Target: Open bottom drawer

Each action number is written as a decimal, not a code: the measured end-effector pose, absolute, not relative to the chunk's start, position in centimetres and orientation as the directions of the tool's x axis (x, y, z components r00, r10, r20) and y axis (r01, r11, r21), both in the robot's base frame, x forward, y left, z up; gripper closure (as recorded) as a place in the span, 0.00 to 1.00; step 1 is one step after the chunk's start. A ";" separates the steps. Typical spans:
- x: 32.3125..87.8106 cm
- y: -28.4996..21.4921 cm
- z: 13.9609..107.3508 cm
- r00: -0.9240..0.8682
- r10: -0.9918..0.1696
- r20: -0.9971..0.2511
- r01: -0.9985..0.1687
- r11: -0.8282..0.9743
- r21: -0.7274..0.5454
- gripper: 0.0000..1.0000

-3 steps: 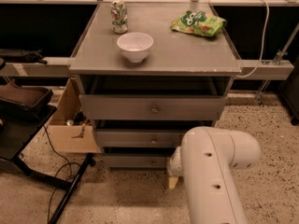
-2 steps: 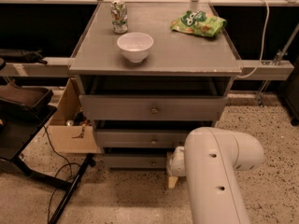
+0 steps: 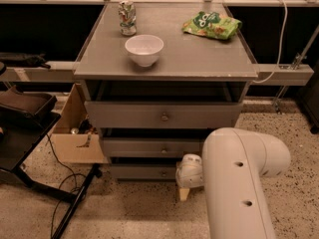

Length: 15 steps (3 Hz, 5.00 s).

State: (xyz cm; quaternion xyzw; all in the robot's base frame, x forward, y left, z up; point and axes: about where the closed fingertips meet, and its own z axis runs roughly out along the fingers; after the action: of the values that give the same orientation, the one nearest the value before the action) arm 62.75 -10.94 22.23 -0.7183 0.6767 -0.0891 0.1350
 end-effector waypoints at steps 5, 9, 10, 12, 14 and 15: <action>67.9 -8.7 16.1 0.062 -0.993 -0.096 -0.938 -0.025 -0.346 0.00; 65.7 -9.8 16.0 0.069 -0.997 -0.024 -0.966 -0.061 -0.252 0.96; 65.3 -9.9 16.4 0.068 -0.998 -0.019 -0.968 -0.061 -0.242 1.00; 65.3 -10.0 17.3 0.065 -0.998 -0.015 -0.969 -0.059 -0.240 1.00; 65.3 -9.7 18.0 0.065 -0.998 -0.015 -0.969 -0.059 -0.240 1.00; 64.7 -10.0 18.3 0.064 -0.998 -0.007 -0.973 -0.061 -0.224 1.00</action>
Offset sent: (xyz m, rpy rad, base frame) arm 0.0394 0.0116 -0.0646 0.0643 -0.0327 -0.0203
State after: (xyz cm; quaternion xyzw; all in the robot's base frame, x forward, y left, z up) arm 64.74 -10.03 18.27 -0.7245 0.6799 -0.0748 0.0846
